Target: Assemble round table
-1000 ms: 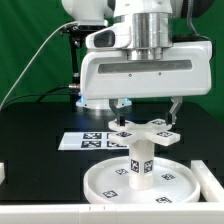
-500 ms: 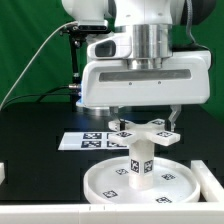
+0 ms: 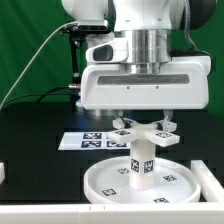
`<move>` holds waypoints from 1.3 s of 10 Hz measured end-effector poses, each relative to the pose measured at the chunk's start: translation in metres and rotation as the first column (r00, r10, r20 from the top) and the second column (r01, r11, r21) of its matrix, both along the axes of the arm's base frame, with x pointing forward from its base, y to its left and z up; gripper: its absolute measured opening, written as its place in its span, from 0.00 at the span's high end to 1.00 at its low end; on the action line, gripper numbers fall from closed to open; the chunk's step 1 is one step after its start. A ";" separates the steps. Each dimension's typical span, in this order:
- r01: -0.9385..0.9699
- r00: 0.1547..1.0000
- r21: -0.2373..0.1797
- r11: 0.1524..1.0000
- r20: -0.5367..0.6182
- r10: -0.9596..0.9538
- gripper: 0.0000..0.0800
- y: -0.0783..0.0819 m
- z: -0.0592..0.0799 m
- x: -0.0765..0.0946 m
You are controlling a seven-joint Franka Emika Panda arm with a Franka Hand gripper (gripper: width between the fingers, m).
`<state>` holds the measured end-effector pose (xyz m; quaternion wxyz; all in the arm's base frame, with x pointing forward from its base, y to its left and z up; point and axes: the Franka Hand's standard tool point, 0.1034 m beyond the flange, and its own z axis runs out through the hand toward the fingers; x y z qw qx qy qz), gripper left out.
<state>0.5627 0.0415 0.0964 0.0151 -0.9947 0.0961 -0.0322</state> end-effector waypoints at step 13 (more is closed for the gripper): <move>0.690 0.724 0.047 0.722 -0.021 -0.690 0.27 -0.001 0.000 0.001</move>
Offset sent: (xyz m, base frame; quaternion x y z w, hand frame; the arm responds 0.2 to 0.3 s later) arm 0.0066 0.0032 -0.0148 -0.0255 0.0088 0.2683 0.9630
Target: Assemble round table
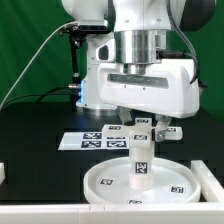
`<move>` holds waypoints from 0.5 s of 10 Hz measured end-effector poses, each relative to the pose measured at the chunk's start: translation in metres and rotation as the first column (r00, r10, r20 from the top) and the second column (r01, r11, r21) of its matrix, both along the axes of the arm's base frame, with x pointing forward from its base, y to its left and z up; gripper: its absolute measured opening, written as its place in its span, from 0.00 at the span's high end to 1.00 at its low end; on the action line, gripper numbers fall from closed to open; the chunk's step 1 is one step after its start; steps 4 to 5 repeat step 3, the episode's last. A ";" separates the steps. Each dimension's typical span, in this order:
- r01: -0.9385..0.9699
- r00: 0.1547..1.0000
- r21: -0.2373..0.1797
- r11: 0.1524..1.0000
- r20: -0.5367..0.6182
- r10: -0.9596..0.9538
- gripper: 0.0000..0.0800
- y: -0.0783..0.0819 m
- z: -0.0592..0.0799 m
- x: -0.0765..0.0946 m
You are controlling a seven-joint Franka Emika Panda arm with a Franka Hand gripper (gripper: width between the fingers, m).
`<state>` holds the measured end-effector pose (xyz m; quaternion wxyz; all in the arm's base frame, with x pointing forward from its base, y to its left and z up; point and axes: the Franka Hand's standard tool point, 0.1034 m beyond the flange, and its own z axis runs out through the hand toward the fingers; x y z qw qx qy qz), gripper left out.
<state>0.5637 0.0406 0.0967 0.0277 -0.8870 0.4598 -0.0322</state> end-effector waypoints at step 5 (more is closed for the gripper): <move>-0.007 1.000 0.050 0.999 0.007 0.007 0.19 0.008 0.036 0.002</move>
Offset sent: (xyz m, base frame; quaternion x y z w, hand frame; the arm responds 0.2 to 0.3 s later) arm 0.0000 0.0000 0.0000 0.0000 0.0000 0.0000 1.0000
